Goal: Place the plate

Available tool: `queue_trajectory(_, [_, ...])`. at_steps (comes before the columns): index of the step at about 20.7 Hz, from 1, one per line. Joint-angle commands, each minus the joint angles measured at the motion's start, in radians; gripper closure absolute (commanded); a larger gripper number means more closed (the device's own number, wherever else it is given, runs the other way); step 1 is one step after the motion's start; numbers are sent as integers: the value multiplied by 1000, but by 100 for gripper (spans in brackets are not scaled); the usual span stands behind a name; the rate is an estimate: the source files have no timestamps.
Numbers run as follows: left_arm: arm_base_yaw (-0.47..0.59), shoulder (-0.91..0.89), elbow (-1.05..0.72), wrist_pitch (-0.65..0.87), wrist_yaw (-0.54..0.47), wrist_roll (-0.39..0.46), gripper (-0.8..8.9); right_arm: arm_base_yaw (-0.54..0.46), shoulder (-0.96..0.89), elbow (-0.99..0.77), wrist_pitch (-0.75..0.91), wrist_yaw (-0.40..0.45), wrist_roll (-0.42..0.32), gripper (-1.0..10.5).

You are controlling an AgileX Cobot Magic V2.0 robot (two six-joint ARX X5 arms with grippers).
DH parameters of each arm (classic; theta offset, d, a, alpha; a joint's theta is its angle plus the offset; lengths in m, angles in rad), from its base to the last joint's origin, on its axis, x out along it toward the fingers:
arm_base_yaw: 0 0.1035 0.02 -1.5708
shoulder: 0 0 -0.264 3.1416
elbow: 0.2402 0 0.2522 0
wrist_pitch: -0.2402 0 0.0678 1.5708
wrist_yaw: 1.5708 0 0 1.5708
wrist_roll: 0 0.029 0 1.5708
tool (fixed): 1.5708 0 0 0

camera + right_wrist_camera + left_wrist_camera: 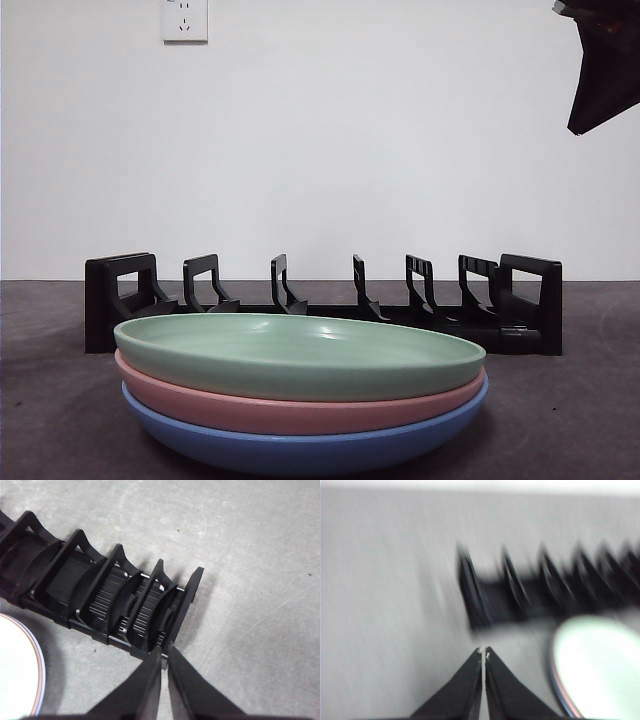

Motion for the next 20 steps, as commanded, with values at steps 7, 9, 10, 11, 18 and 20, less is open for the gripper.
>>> queue_trajectory(7, [266, -346, -549, 417, 3, 47, 806, 5, 4, 6, 10, -3, -4, 926])
queue_trajectory(9, [285, -345, -566, 398, 6, 35, 806, 5, 4, 6, 10, -3, -4, 926])
queue_trajectory(10, [294, -345, -566, 404, 10, 16, 806, 5, 3, 7, 12, -3, -4, 926])
queue_trajectory(11, [297, -345, -566, 408, 10, 13, 806, 5, 3, 7, 15, -3, -4, 926])
queue_trajectory(18, [299, -345, -566, 407, 9, 14, 806, 5, 3, 7, 33, -3, -4, 926])
queue_trajectory(20, [299, -345, -566, 406, 9, 14, 806, 5, 3, 7, 48, -3, -4, 926])
